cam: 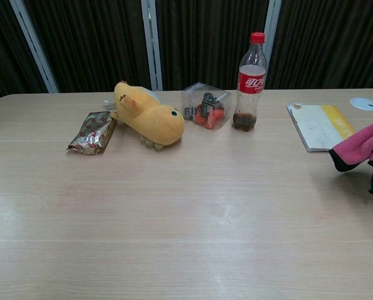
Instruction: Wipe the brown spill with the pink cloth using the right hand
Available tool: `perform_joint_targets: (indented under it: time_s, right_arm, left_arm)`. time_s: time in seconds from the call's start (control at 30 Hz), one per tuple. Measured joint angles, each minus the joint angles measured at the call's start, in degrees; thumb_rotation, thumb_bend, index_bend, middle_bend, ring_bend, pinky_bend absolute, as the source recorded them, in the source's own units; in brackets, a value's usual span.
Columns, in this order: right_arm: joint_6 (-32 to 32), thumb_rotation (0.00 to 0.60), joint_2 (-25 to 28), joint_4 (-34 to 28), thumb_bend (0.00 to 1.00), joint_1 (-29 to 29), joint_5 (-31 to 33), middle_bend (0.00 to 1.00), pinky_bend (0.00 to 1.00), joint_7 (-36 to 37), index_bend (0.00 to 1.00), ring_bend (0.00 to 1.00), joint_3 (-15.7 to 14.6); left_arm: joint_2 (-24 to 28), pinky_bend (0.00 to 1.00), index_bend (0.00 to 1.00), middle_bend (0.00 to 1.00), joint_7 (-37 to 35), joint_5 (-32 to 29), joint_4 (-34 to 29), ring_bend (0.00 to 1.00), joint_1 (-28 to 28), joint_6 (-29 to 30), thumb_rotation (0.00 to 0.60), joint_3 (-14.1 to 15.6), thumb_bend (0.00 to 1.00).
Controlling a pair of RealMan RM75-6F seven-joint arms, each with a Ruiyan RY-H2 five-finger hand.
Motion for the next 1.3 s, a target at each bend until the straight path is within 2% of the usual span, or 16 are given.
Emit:
perform_joint_targets:
  time_s: [0.03, 0.13, 0.3, 0.5, 0.67, 0.8, 1.0, 1.13, 1.3]
  right_arm:
    - [-0.8, 0.600, 0.6, -1.0, 0.16, -0.1, 0.7, 0.05, 0.29, -0.1, 0.16, 0.01, -0.1]
    - [-1.9, 0.600, 2.2, -3.7, 0.13, -0.1, 2.8, 0.00, 0.20, -0.7, 0.09, 0.00, -0.4]
    - [-1.1, 0.600, 3.9, -6.0, 0.10, -0.4, 4.0, 0.00, 0.18, -2.5, 0.04, 0.00, -0.7]
    - [1.7, 0.600, 7.6, -9.6, 0.10, -1.6, 4.8, 0.00, 0.18, -3.4, 0.04, 0.00, -0.5]
    - [3.9, 0.600, 12.4, -15.2, 0.10, -3.3, 2.4, 0.00, 0.18, -2.4, 0.04, 0.00, -0.6]
    - [6.1, 0.600, 16.1, -18.9, 0.02, -5.3, -3.5, 0.00, 0.17, -1.1, 0.03, 0.00, -2.3]
    - [12.3, 0.600, 20.9, -21.2, 0.00, -10.7, -19.0, 0.00, 0.13, 1.9, 0.00, 0.00, -8.9]
    - [18.0, 0.600, 21.8, -17.9, 0.00, -15.0, -29.3, 0.00, 0.08, 3.7, 0.00, 0.00, -14.3]
    - [22.4, 0.600, 20.8, -11.0, 0.00, -17.4, -34.8, 0.00, 0.07, 3.6, 0.00, 0.00, -16.8]
  left_arm:
    - [0.0, 0.00, 0.07, 0.00, 0.0, 0.0, 0.0, 0.00, 0.0, 0.0, 0.600, 0.0, 0.00]
    - [-0.1, 0.00, 0.07, 0.00, 0.0, 0.1, 0.0, 0.00, 0.0, 0.1, 0.600, 0.0, 0.00]
    - [-0.1, 0.00, 0.07, 0.00, -0.2, 0.3, 0.0, 0.00, -0.1, 0.0, 0.600, 0.0, 0.00]
    - [-0.2, 0.00, 0.07, 0.00, -0.5, 0.6, 0.1, 0.00, -0.2, -0.1, 0.600, 0.1, 0.00]
    - [-0.4, 0.00, 0.07, 0.00, -0.7, 1.0, 0.1, 0.00, -0.3, 0.0, 0.600, 0.1, 0.00]
    - [-0.4, 0.00, 0.07, 0.00, -1.1, 1.6, 0.1, 0.00, -0.3, 0.2, 0.600, 0.2, 0.00]
    - [-0.5, 0.00, 0.08, 0.00, -3.1, 4.5, 0.7, 0.00, 0.0, 1.7, 0.600, 0.8, 0.00]
    - [-0.3, 0.00, 0.07, 0.00, -2.3, 5.7, 1.0, 0.00, 0.3, 2.3, 0.600, 1.6, 0.00]
    - [-0.2, 0.00, 0.05, 0.00, -0.7, 6.6, 1.4, 0.00, 0.5, 2.6, 0.600, 2.0, 0.00]
